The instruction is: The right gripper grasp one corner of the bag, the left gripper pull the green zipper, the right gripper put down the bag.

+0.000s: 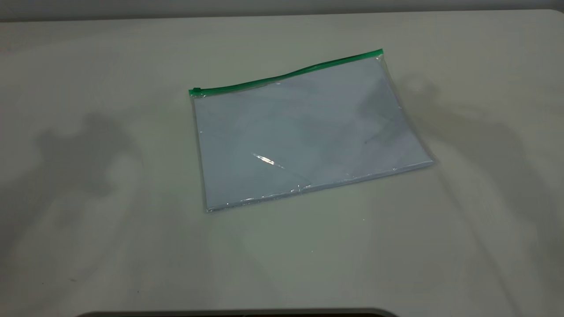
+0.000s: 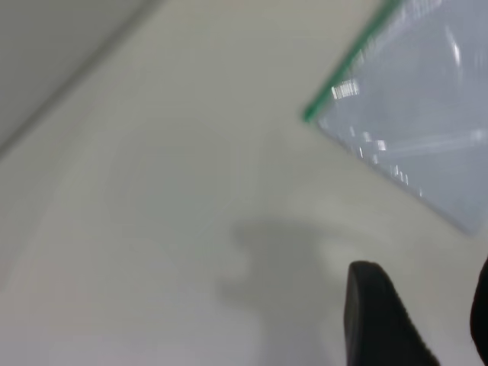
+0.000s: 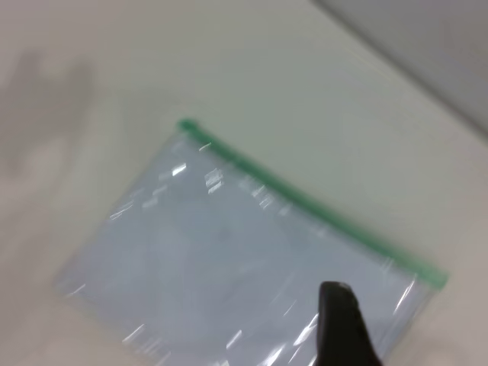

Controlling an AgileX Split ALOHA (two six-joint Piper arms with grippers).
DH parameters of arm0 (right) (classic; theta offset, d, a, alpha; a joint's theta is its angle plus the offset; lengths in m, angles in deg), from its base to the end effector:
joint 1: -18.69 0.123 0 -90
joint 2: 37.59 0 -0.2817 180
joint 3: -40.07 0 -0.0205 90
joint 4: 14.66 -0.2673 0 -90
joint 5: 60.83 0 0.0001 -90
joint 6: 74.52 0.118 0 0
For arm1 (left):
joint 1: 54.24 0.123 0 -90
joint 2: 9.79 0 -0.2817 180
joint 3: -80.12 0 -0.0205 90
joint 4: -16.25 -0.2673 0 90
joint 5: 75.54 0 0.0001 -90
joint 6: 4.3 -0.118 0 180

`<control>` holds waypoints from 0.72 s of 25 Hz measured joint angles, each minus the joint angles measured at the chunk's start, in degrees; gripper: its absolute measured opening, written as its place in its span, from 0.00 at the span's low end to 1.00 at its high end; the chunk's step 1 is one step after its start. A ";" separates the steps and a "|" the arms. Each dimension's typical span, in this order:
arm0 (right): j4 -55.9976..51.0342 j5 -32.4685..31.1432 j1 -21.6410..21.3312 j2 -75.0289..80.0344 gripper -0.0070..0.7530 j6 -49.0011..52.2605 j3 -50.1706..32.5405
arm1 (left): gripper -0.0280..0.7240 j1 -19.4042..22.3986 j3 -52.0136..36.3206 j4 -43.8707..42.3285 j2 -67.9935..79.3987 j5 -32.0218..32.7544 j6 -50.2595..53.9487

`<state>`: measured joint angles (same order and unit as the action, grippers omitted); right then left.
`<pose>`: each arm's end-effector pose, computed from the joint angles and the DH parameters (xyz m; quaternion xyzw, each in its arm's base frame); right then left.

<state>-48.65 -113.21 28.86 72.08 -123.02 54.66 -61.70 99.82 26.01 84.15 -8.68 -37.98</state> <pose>0.4117 0.1270 0.3014 -0.3570 0.8524 0.1692 0.3425 0.3393 -0.0630 0.4060 0.3250 0.8815 -0.0074 0.3424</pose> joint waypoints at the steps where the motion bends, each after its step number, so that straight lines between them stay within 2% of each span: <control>1: 1.77 -4.28 0.00 -2.63 0.63 3.78 0.00 | 0.53 0.00 0.00 -0.34 -2.44 0.00 1.77; 3: 4.23 -12.94 0.00 -6.74 0.59 9.14 0.00 | 0.53 0.00 0.00 -1.47 -6.65 0.00 5.51; 5: 6.20 -17.07 0.00 -10.38 0.56 12.96 -0.34 | 0.53 0.00 -0.53 -2.76 -10.65 0.00 9.63; 8: 7.58 -17.84 0.00 -15.24 0.52 18.65 -4.04 | 0.53 0.00 -3.26 -3.45 -16.77 0.00 13.81; 10: 9.36 -17.92 0.00 -18.62 0.52 22.64 -9.38 | 0.53 0.00 -7.60 -3.63 -20.53 0.00 16.01; 14: 14.98 -17.98 0.10 -27.66 0.51 30.21 -24.29 | 0.53 0.00 -22.22 -3.65 -28.70 0.00 21.65; 18: 20.34 -18.04 0.10 -36.97 0.51 32.96 -39.10 | 0.53 0.00 -39.62 -4.43 -36.32 0.00 23.60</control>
<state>-28.31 -131.24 28.96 35.11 -90.06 15.56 -61.70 60.19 21.58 47.83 -8.68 -14.38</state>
